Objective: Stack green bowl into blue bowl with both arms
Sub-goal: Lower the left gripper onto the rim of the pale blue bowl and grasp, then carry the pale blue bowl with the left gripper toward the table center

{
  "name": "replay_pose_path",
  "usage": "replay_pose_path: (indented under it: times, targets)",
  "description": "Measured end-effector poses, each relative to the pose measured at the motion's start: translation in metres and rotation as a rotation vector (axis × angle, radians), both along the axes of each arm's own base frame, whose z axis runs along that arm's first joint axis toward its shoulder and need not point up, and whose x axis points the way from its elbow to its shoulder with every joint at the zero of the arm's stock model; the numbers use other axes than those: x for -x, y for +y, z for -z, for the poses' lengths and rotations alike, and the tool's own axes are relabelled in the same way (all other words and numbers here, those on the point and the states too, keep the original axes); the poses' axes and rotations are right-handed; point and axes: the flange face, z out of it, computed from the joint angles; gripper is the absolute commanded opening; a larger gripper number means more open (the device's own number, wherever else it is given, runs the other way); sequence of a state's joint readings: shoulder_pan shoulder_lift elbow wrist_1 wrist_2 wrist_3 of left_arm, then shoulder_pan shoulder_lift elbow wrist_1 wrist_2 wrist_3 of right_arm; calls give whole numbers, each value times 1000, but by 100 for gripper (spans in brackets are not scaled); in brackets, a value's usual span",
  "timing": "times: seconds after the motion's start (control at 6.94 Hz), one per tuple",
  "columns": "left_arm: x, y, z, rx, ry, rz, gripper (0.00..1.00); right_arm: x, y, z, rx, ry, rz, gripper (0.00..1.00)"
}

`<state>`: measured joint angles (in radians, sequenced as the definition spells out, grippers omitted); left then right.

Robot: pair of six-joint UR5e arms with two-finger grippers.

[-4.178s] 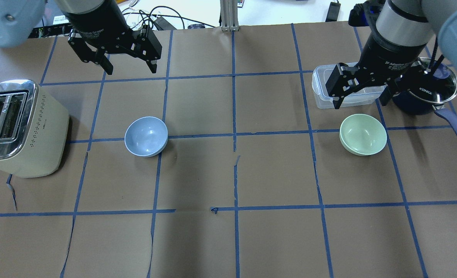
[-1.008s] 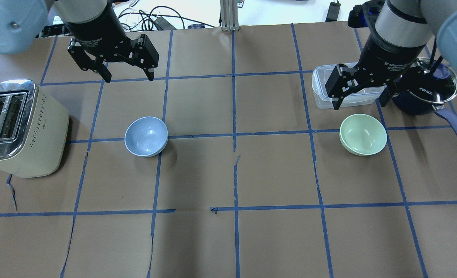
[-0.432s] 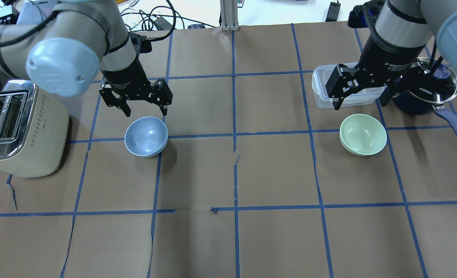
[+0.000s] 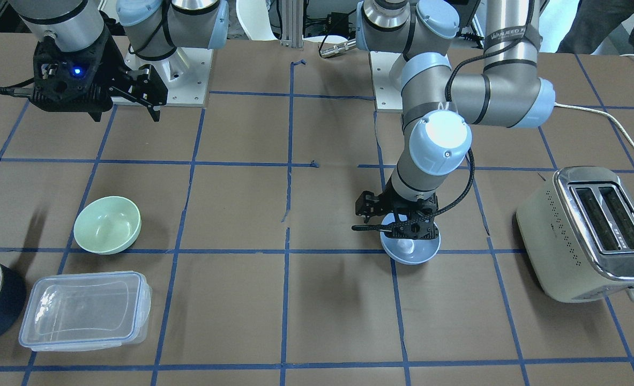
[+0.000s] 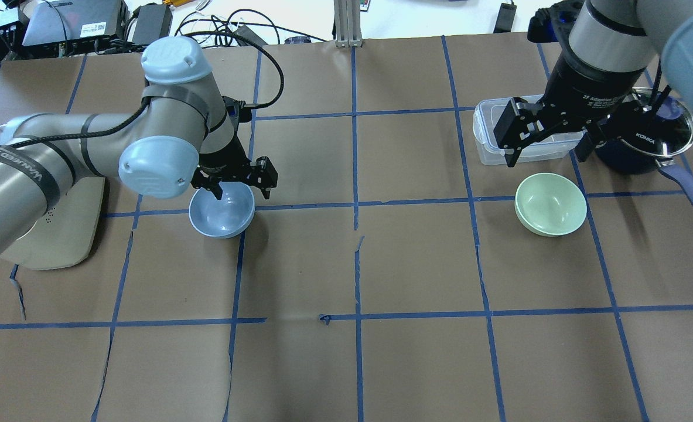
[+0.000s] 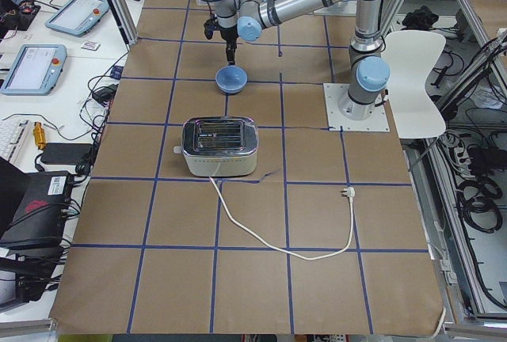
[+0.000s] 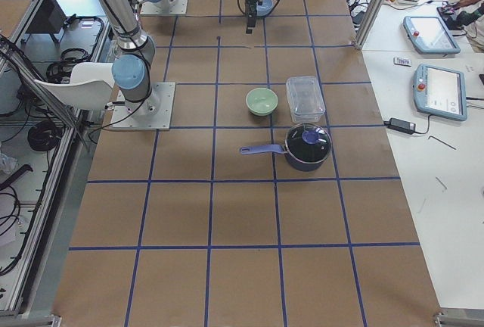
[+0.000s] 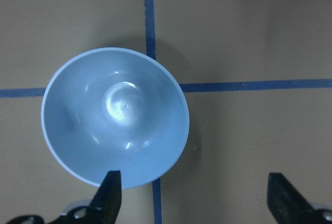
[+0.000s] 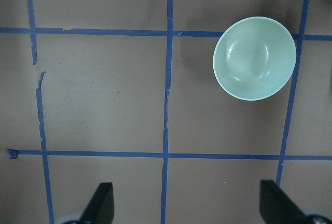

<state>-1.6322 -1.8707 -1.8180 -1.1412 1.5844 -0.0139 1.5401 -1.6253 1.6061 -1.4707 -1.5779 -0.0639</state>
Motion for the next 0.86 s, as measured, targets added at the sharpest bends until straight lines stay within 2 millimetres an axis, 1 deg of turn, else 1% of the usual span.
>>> replay_pose_path:
  times: [0.14,0.29,0.43,0.86]
  targets:
    - [0,-2,21,-13,1,13,1,0,0,0,0,0,0,100]
    - [0,-4,32,-23,3,34,0,0,0,0,0,0,0,100]
    - [0,-5,37,-27,5,62,0,0,0,0,0,0,0,100]
    - [1,-7,36,-22,6,82,0,0,0,0,0,3,-2,100]
